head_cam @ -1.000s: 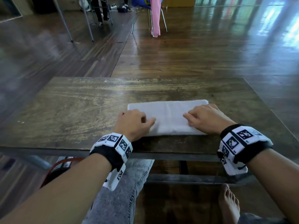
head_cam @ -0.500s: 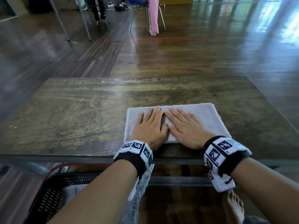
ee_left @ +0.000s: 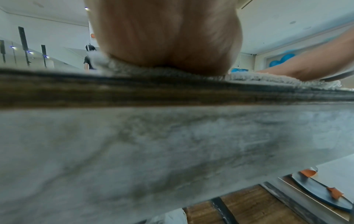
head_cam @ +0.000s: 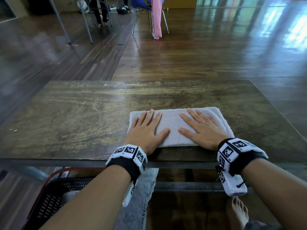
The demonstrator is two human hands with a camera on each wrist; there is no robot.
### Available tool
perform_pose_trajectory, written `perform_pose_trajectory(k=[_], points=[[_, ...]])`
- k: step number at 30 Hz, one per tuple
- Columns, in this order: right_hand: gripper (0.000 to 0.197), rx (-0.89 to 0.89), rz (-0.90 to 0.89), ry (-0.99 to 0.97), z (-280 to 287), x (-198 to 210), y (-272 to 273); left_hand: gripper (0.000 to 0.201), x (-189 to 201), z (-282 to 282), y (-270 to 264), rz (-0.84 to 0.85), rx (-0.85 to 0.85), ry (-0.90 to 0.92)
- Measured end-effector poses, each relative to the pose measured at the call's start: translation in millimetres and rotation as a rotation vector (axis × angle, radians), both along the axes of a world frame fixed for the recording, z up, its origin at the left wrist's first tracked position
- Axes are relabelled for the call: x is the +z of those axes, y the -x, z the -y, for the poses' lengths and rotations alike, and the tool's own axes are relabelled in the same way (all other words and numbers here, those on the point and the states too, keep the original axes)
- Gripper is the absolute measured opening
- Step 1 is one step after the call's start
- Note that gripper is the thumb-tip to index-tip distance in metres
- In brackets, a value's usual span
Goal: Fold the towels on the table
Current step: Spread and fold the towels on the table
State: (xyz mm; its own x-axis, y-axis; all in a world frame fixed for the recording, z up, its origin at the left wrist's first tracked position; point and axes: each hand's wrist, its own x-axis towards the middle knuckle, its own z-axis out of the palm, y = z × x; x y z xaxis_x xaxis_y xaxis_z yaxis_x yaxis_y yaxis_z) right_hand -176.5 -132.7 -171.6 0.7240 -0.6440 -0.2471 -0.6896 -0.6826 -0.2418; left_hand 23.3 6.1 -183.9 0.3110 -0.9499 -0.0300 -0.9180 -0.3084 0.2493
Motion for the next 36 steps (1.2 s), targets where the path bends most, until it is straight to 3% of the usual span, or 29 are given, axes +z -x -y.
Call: perform_pose_trajectory(k=[5,13,18,22,25,27,30,33,36], points=[[0.102,-0.074,-0.106,-0.004,13,10,19,0.082,3,-15,-16,0.0,0.056,-0.016],[0.107,-0.219,-0.283,-0.062,19,35,23,0.084,1,-20,-15,0.023,0.102,0.01],[0.09,-0.226,-0.169,0.056,-5,35,17,0.085,0,-18,-16,0.038,0.134,0.044],[0.056,-0.086,0.121,0.205,-26,59,-4,0.086,0,-19,-15,0.042,0.153,0.059],[0.039,0.001,0.105,0.06,-47,62,-11,0.087,-2,-18,-13,0.061,0.177,0.075],[0.04,0.015,0.032,-0.045,-53,59,-13,0.088,-2,-20,-12,0.076,0.184,0.089],[0.049,-0.003,0.048,-0.034,-50,58,-12,0.086,-2,-24,-12,0.049,0.193,0.162],[0.053,-0.01,0.097,-0.017,-44,60,-6,0.067,0,-30,-13,-0.03,0.241,0.385],[0.044,0.031,0.202,0.103,-43,60,2,0.054,2,-34,-13,-0.13,0.31,0.514]])
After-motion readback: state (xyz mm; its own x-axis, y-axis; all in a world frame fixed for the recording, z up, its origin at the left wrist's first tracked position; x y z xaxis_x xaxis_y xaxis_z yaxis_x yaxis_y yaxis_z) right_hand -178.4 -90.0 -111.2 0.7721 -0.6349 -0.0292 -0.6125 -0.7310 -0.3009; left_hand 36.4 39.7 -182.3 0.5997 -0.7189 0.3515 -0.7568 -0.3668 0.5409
